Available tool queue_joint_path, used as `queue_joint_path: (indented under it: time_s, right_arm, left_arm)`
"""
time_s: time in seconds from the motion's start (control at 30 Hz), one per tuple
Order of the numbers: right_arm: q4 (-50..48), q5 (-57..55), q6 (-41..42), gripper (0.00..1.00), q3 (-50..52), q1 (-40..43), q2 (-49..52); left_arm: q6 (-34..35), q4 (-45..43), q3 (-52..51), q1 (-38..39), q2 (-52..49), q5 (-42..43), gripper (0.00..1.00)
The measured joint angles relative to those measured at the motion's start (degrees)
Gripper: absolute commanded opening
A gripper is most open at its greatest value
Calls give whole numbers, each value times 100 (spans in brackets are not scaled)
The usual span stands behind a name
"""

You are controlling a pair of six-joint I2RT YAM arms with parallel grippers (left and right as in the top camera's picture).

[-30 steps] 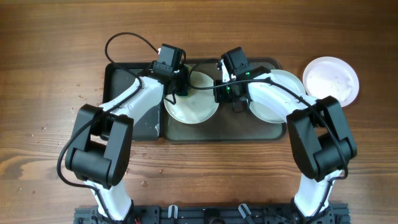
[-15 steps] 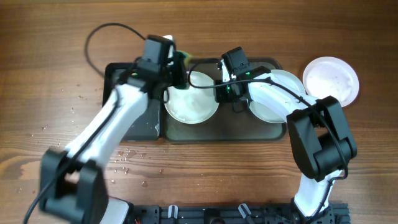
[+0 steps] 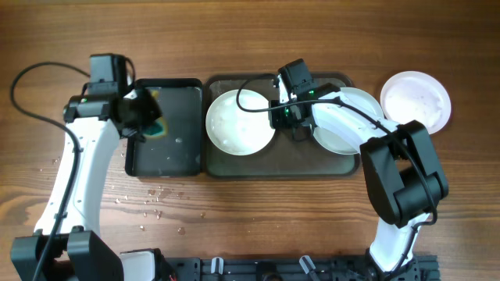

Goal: Clean dirty plates on tray and stack at the side
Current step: 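Move the sponge back to the small black tray with the left gripper, then lift the wiped plate with the right gripper and carry it leftward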

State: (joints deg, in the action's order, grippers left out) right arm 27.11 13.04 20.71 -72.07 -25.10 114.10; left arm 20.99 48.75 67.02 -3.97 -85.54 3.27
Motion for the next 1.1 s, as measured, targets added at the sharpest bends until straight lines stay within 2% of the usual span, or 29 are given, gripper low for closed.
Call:
queue_joint_path:
  time_s: [0.13, 0.3, 0.33, 0.37, 0.63, 0.77, 1.1]
  right_arm:
    - [0, 0, 37, 7, 0, 0, 0]
    - [13, -15, 210, 9, 0, 0, 0]
    - [24, -20, 225, 5, 0, 0, 0]
    - [31, -24, 245, 4, 0, 0, 0]
    - [46, -24, 332, 4, 0, -9, 0]
    - [505, -26, 393, 4, -144, -9, -2]
    - [863, -94, 542, 5, -236, -9, -741]
  left_arm:
    - [-22, -262, -354, -153, -2, -87, 4]
    - [-59, -761, -903, -155, -85, -111, 4]
    - [-76, -817, -997, -155, -131, -111, 4]
    - [-101, -879, -1075, -155, -173, -111, 4]
    - [-297, -935, -1180, -155, -247, -101, 4]
    - [-315, -935, -1180, -155, -212, -44, 4]
    - [-317, -931, -1182, -155, 946, 227, 4]
